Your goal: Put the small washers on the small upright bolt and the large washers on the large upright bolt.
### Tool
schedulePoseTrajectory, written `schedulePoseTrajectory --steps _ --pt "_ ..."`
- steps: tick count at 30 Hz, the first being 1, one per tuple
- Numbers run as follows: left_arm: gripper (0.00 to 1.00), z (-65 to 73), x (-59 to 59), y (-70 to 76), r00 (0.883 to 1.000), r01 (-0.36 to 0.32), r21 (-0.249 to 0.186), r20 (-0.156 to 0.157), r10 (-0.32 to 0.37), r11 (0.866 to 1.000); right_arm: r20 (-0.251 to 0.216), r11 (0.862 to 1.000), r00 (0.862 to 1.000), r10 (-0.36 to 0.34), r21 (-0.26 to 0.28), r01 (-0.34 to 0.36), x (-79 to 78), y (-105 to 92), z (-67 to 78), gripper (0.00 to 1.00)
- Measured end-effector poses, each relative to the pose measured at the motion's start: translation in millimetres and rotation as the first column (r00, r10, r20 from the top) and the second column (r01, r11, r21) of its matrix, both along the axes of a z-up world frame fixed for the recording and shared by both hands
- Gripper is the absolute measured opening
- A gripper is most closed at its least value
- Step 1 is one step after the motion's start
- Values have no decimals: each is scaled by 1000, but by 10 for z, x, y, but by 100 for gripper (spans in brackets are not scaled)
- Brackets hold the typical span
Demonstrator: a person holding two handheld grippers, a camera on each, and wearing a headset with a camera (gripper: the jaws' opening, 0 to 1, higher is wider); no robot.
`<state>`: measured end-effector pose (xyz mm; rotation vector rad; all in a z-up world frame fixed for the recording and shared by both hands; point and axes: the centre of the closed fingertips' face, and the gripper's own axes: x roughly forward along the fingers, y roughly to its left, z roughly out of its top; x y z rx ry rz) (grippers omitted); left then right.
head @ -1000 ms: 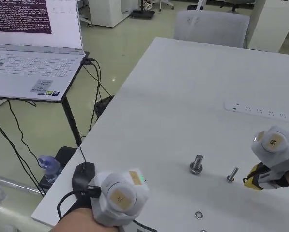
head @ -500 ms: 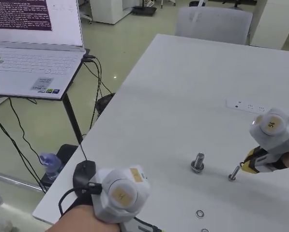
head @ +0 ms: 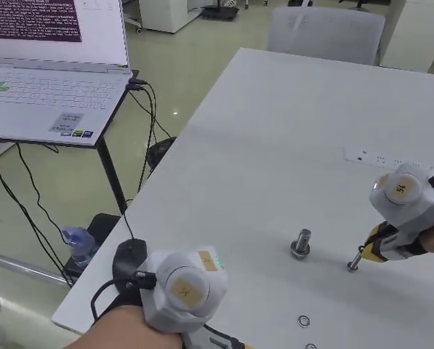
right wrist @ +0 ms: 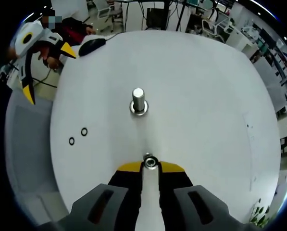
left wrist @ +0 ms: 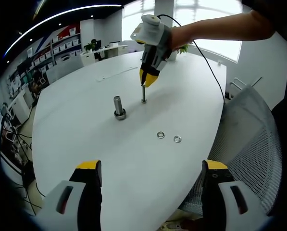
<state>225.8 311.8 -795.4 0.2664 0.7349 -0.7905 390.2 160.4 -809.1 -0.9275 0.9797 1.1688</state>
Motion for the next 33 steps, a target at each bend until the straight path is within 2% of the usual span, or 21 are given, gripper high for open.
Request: schedulePoseTrajectory --steps 16,31,33 --pt "83 -28 -55 24 1000 -5 -9 -22 5 1000 -17 999 1000 12 -31 -13 12 1 -170 13" --pt "83 4 2 -8 1000 5 -9 -5 -5 1000 -50 998 998 24 -60 -27 -9 -20 -405 13" --pt "83 -1 -2 -1 1000 5 -9 -11 -5 1000 -50 998 998 26 -62 -29 -4 -18 -427 13"
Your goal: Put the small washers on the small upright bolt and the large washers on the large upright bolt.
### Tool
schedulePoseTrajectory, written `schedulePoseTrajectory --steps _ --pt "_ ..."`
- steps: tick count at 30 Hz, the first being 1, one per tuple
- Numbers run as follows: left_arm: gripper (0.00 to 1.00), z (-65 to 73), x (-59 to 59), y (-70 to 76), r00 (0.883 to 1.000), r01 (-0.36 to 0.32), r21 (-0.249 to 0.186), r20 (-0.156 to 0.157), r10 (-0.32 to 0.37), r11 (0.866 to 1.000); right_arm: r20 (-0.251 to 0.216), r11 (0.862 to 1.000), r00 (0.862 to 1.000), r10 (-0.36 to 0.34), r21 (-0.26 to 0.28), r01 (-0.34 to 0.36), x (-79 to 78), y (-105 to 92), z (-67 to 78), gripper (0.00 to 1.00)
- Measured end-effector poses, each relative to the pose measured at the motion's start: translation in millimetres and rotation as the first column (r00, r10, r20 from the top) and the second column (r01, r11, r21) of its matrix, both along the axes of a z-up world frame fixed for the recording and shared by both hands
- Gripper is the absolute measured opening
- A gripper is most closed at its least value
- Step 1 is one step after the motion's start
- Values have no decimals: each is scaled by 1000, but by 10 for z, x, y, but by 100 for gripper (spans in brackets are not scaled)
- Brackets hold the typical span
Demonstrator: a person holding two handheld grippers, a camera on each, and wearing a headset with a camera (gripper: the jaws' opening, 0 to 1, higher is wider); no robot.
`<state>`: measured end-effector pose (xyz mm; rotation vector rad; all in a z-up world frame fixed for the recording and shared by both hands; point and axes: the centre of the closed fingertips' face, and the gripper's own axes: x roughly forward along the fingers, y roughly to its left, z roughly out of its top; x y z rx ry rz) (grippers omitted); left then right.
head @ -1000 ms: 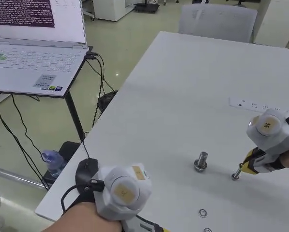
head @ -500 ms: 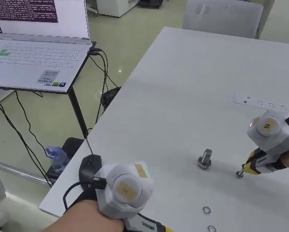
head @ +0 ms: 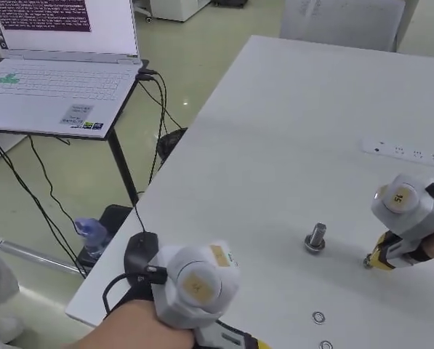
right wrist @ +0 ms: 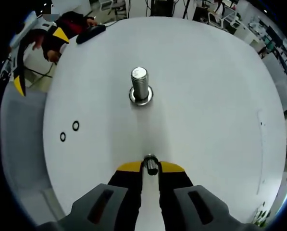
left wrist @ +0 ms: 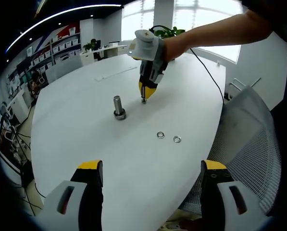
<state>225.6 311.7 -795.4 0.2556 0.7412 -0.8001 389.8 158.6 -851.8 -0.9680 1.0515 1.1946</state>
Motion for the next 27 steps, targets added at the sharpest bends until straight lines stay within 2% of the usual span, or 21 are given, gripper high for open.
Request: schedulePoseTrajectory --steps 6,11,27 --pt "83 -19 -13 21 1000 6 4 -8 -6 1000 -2 1000 1000 3 -12 -3 -8 -1 -52 13" --pt "83 -8 2 49 1000 -2 3 -7 2 1000 15 999 1000 25 -32 -25 -12 -3 -97 13" --pt "80 -42 -51 70 1000 3 8 -21 -3 1000 20 999 1000 17 -40 -17 -30 22 -102 13"
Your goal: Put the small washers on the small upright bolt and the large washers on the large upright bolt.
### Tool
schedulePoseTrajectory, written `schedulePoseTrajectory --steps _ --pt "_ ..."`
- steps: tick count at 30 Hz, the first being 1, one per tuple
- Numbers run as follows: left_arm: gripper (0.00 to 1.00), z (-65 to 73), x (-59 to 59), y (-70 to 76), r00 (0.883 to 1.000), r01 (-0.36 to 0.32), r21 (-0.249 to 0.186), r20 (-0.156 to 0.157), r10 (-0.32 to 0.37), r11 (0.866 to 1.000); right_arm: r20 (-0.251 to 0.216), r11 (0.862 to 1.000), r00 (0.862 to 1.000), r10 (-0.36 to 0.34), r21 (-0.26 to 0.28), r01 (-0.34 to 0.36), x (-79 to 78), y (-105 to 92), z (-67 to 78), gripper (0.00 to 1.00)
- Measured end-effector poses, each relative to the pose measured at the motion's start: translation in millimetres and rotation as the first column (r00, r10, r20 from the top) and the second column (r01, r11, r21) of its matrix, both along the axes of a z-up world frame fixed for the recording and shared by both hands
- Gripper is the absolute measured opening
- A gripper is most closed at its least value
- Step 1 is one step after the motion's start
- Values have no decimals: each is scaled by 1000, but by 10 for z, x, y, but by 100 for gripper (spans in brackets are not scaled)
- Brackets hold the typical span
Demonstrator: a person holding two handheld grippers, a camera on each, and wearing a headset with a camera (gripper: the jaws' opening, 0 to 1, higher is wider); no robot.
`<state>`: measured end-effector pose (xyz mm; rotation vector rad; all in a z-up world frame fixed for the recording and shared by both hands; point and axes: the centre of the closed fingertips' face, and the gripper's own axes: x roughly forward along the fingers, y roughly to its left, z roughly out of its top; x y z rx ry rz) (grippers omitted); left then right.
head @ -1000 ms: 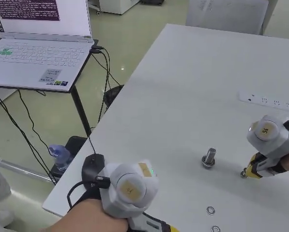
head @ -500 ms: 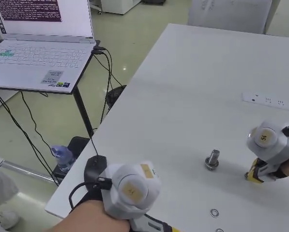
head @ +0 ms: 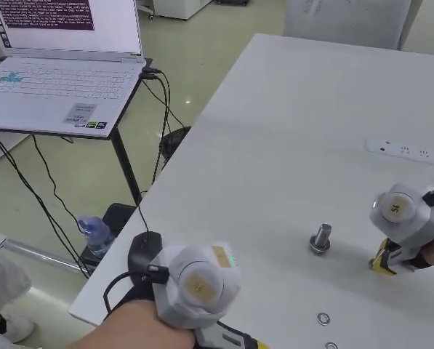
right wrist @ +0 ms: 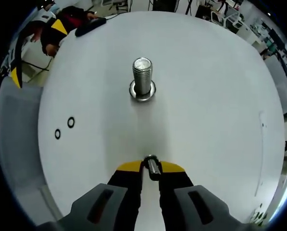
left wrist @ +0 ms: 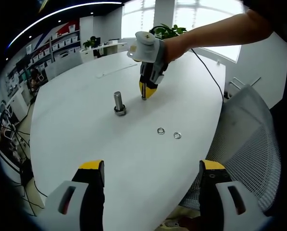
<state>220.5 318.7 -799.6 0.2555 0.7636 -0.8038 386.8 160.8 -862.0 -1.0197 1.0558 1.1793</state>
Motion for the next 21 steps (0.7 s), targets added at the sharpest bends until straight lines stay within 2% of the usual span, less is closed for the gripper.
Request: schedulePoseTrajectory --steps 10,15,21 --pt "80 9 1 12 1000 -2 2 -2 2 1000 0 1000 1000 5 11 -5 8 17 -5 14" --pt "79 24 -7 -13 1000 -4 -6 -1 4 1000 0 1000 1000 3 12 -3 14 3 9 20" --pt "79 31 -17 -25 1000 5 -4 2 -5 1000 -1 999 1000 8 34 -8 12 16 118 22"
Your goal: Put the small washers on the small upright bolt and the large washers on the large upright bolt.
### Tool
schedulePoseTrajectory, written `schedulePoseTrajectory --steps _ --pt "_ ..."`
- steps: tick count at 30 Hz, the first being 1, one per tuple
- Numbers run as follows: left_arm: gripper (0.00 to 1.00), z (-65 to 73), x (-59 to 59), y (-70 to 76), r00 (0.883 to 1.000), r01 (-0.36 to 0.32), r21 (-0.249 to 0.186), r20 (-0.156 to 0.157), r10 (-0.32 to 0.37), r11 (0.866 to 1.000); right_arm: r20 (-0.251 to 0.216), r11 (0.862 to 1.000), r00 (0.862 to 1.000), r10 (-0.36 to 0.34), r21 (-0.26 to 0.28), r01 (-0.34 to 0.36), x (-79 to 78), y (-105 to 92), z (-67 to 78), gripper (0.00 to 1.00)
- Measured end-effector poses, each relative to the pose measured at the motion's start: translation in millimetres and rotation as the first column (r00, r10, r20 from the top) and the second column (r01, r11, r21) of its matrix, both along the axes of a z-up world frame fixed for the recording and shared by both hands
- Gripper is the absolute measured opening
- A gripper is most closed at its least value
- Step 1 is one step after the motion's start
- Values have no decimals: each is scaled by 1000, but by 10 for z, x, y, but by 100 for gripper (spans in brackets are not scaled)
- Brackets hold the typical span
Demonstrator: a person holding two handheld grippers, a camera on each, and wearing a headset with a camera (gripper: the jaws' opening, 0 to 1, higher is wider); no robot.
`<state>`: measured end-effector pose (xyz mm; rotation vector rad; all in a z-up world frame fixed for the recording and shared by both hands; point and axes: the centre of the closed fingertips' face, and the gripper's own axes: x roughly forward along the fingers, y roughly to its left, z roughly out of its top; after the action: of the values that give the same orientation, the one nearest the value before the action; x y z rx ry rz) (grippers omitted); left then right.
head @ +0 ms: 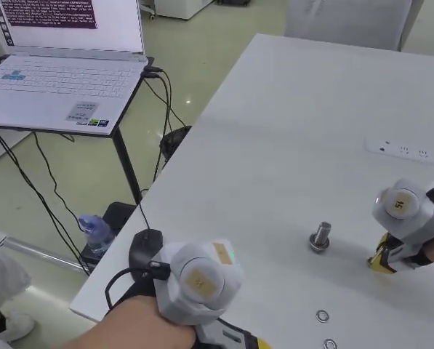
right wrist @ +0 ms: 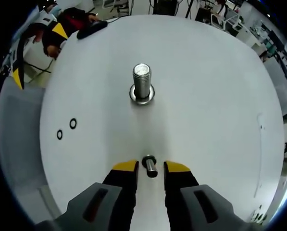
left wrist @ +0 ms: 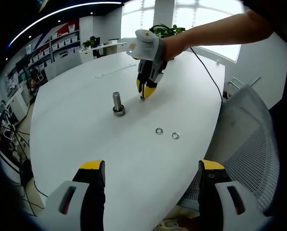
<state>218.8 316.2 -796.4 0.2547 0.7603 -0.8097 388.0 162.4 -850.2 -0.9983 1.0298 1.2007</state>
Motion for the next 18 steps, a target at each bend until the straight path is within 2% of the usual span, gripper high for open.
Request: schedulePoseTrajectory --steps 1,3,5,7,10,13,18 --pt "79 7 2 0 1000 -2 -2 2 2 1000 -12 1000 1000 8 16 -8 -20 25 13 23" --pt "79 24 5 -3 1000 -6 -7 2 6 1000 -15 1000 1000 9 15 -9 -21 22 34 23" --pt "81 72 26 14 1000 -7 2 26 7 1000 13 999 999 39 25 -40 3 53 77 23" --pt "81 107 17 22 1000 -3 2 23 3 1000 15 999 999 35 40 -35 -4 90 141 23" --pt "81 151 39 44 999 -4 4 35 4 1000 19 997 998 56 56 -57 -44 151 230 23" --pt "81 158 52 47 999 -8 3 38 8 1000 15 994 996 83 66 -83 -141 221 321 24" --pt "83 161 59 28 999 -10 -1 50 10 1000 17 989 992 121 81 -122 -281 319 391 26"
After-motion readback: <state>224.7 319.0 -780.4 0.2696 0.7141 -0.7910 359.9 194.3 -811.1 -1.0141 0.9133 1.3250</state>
